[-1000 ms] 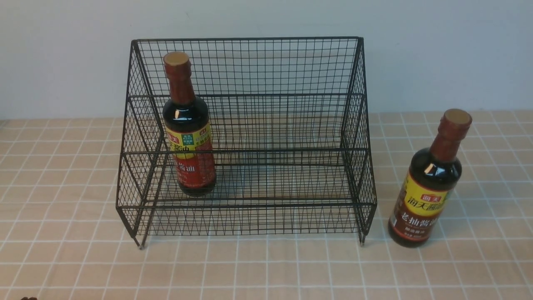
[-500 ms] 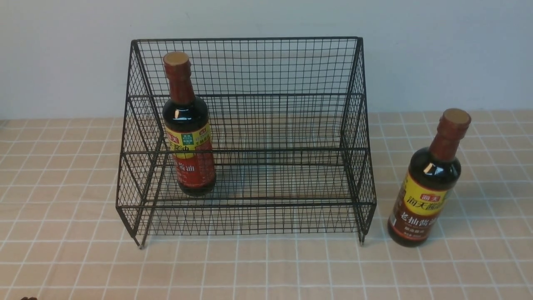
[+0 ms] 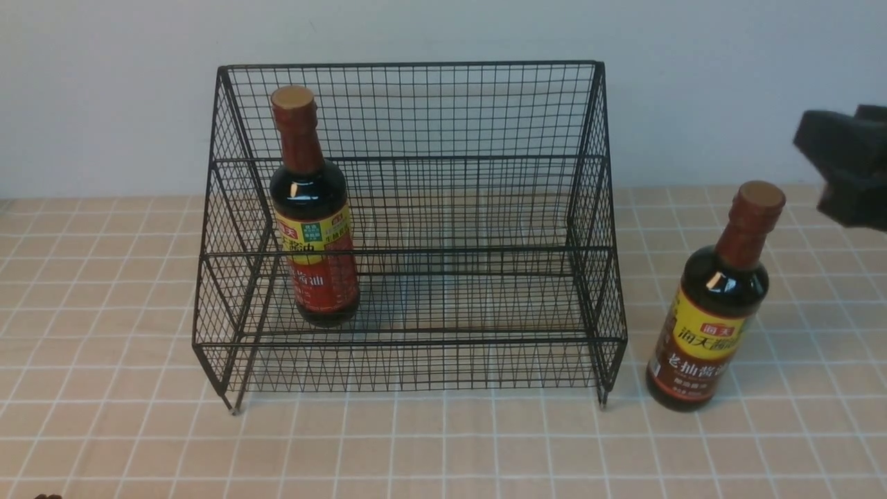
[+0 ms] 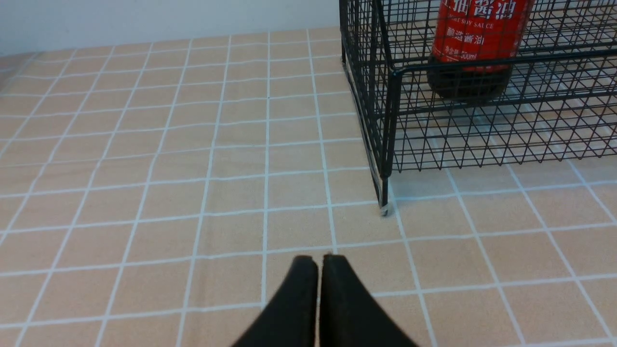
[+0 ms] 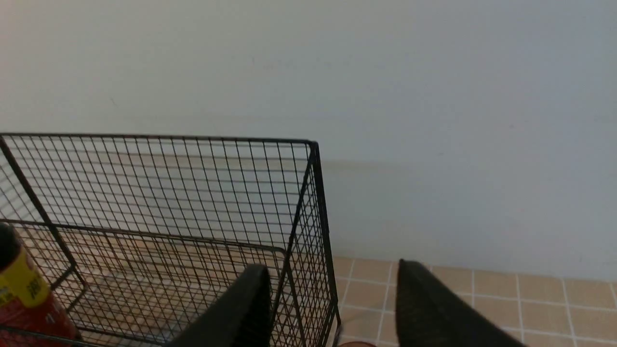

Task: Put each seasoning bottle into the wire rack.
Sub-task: Use the right arm to grab the condiment bottle closest to it

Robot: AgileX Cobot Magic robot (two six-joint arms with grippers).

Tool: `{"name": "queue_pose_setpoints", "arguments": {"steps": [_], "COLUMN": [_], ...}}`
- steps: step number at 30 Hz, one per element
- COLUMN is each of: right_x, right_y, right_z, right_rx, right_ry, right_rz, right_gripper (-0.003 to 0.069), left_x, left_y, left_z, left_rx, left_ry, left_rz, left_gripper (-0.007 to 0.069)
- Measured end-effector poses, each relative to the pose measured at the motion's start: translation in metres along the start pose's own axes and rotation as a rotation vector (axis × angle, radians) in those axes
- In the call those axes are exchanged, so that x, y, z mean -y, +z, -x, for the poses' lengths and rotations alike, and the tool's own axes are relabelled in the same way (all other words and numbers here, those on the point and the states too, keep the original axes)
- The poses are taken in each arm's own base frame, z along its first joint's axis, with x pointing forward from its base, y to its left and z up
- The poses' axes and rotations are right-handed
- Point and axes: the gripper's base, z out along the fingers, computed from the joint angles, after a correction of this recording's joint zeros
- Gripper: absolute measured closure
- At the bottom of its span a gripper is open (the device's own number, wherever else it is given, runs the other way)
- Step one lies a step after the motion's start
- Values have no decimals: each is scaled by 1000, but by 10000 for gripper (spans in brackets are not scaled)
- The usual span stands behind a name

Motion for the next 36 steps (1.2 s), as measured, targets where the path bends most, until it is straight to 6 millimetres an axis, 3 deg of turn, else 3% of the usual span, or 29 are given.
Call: {"name": "queue_pose_setpoints", "arguments": {"steps": [3, 7, 19, 23, 24, 25, 27, 32, 36], "right_x": [1, 3, 9, 10, 10, 10, 9, 9, 6], "right_y": [18, 39, 78, 84, 84, 84, 81, 66, 45], "right_z": [-7, -23, -61, -68, -68, -68, -66, -57, -23], "right_rx": [-41, -122, -291, -319, -318, -317, -312, -323, -260], "right_ry": [0, -19, -59, -85, -99, -104, -144, -191, -204], "right_rz": [-7, -16, -32, -31, -29, -28, -23, -26, -36], "right_gripper": [169, 72, 57, 136, 214, 243, 398, 390, 390], "left_x": [0, 0, 0, 0, 0, 0, 0, 0, 0], "left_y": [0, 0, 0, 0, 0, 0, 0, 0, 0], "left_z": [0, 0, 0, 0, 0, 0, 0, 0, 0], "left_rx": [0, 0, 0, 0, 0, 0, 0, 0, 0], "left_ry": [0, 0, 0, 0, 0, 0, 0, 0, 0], "left_rz": [0, 0, 0, 0, 0, 0, 0, 0, 0], "left_gripper": [631, 631, 631, 631, 631, 631, 631, 631, 631]}}
